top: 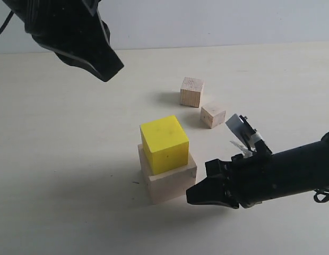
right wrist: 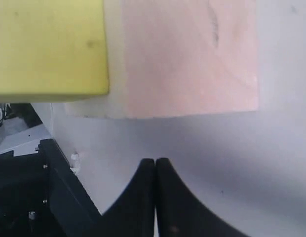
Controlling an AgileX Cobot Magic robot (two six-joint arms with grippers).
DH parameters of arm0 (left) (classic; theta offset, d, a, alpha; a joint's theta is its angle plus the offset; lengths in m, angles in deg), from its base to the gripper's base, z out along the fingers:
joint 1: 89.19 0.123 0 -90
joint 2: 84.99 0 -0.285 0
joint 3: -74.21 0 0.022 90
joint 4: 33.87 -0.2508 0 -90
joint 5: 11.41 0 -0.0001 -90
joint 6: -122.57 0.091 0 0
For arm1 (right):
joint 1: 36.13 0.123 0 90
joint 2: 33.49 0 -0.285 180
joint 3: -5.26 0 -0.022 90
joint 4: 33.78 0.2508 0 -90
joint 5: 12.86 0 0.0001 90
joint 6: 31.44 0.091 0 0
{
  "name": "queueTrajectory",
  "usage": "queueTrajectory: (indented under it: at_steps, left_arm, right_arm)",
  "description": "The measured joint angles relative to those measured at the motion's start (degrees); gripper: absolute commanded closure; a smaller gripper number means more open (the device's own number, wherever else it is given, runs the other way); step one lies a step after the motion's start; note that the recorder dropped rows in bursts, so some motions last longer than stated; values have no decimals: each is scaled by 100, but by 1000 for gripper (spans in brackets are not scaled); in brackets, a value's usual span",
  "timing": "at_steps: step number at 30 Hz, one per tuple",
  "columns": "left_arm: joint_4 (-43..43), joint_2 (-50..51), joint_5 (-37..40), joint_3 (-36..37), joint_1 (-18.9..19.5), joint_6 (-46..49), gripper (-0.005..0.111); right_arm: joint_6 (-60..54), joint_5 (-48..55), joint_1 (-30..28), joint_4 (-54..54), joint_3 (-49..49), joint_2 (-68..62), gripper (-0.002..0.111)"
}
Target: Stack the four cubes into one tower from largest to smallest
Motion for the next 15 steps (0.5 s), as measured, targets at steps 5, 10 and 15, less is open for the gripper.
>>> queueTrajectory:
  at_steps: [5, 10, 15]
  left_arm:
    - [-11, 0, 0, 0, 0, 20, 106]
    - [-47, 0, 0, 0, 0, 33, 106]
    - [-47, 0, 0, 0, 0, 42, 106]
  right_arm:
    - [0, -79, 0, 0, -181, -7, 108]
    - [12, -66, 110, 11, -349, -380, 108]
    - [45, -43, 455, 20, -602, -550, 108]
